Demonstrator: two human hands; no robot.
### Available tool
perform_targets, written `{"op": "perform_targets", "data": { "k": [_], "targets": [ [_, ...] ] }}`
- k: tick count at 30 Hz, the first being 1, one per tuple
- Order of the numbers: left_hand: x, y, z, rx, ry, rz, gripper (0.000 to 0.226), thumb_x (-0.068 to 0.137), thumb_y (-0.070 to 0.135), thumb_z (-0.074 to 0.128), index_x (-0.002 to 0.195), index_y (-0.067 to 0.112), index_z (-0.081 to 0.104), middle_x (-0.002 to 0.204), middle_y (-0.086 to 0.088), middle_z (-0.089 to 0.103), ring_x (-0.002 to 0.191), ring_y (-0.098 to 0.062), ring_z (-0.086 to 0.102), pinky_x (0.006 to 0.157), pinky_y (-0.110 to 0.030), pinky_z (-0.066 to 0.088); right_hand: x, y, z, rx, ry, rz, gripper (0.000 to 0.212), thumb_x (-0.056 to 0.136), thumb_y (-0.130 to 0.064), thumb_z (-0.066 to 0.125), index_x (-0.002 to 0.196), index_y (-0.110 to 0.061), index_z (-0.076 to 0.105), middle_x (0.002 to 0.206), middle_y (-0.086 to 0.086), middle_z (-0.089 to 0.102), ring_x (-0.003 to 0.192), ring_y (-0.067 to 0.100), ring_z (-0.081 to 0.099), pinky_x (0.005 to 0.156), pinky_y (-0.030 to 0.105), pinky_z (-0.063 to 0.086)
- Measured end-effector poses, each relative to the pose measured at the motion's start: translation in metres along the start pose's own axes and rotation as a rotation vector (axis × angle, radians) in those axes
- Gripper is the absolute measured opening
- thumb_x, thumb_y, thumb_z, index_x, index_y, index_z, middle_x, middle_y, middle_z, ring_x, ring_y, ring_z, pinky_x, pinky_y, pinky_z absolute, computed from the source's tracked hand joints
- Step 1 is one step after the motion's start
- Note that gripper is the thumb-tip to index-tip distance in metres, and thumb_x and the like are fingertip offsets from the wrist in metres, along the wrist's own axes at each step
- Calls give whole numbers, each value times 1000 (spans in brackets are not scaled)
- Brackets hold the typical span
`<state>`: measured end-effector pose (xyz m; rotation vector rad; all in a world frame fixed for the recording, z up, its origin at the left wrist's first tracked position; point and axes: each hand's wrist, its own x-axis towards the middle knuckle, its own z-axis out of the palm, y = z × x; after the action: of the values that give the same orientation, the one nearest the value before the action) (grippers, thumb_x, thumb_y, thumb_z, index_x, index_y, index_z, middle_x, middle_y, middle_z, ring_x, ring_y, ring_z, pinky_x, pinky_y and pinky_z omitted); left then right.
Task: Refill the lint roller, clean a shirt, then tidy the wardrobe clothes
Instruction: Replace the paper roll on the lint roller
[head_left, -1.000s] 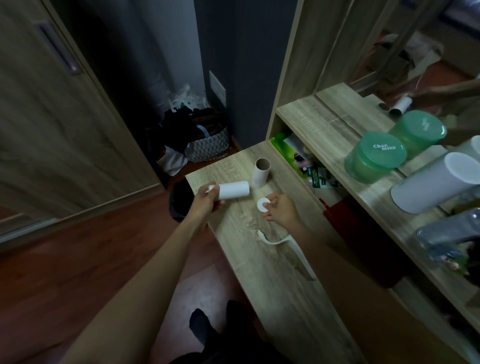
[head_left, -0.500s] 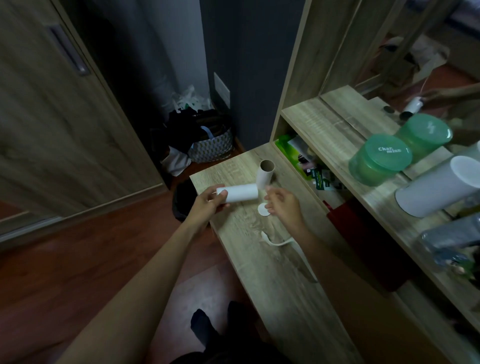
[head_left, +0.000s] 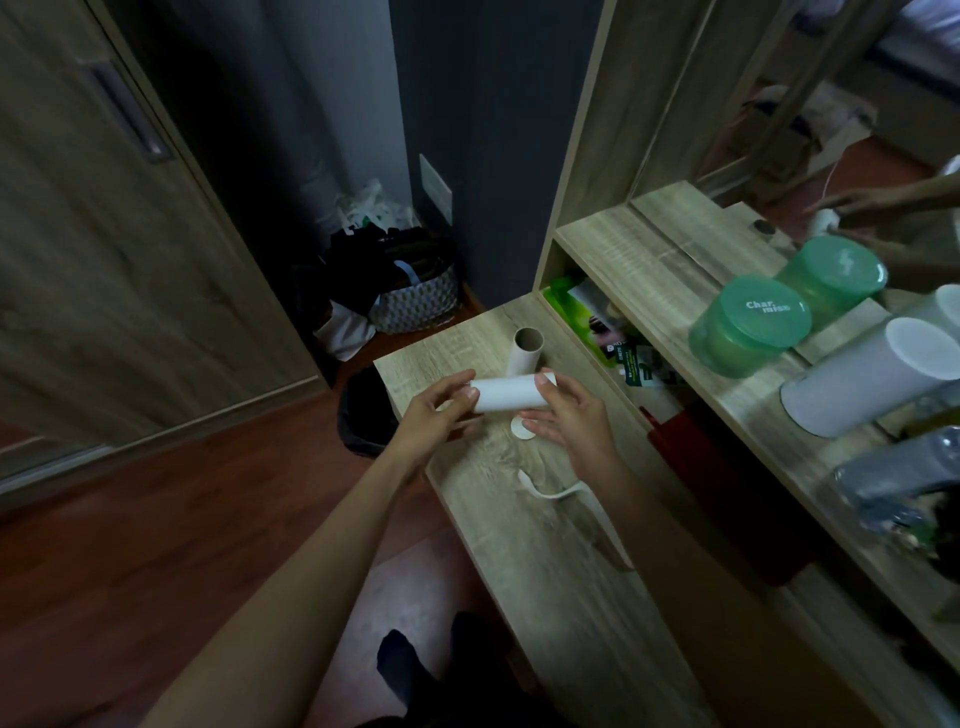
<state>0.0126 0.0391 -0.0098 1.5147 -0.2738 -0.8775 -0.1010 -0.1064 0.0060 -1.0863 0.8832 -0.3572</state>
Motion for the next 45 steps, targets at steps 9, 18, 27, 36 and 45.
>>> {"op": "perform_targets", "data": {
  "k": [9,18,27,36,45],
  "targets": [
    [5,3,2,-73,-21,6,36,88,8,67,123,11,63,108,-1,58,94,-14,66,79,-22,57,6,-1,-10,24,-31,34,40,91,-25,62,126,-6,56,113,24,64,89,33,70,73,34,60],
    [10,6,4,-12,-69,68,34,87,11,69,120,10,65,109,1,59,87,3,66,81,-20,55,12,-5,-17,86,-77,100,27,91,-24,63,112,-9,58,112,21,63,94,33,70,82,39,58],
    [11,8,17,62,-73,82,36,77,23,80,112,23,71,124,-9,57,97,-21,68,89,-33,56,21,2,-26,179,-146,183,18,96,-24,54,109,-12,59,130,24,51,102,31,65,80,36,59],
    [6,8,23,94,-37,128,35,80,21,77,114,27,70,107,2,56,87,-15,67,93,-38,55,21,4,-30,211,-144,186,18,97,-24,51,107,-11,58,125,24,55,98,28,67,78,34,59],
    [8,8,13,239,-84,205,42,82,14,75,123,19,66,108,6,70,79,-8,68,88,-27,54,21,-2,-30,129,-65,155,23,92,-27,60,107,-10,59,120,21,58,99,29,68,78,33,59]
  ]
}}
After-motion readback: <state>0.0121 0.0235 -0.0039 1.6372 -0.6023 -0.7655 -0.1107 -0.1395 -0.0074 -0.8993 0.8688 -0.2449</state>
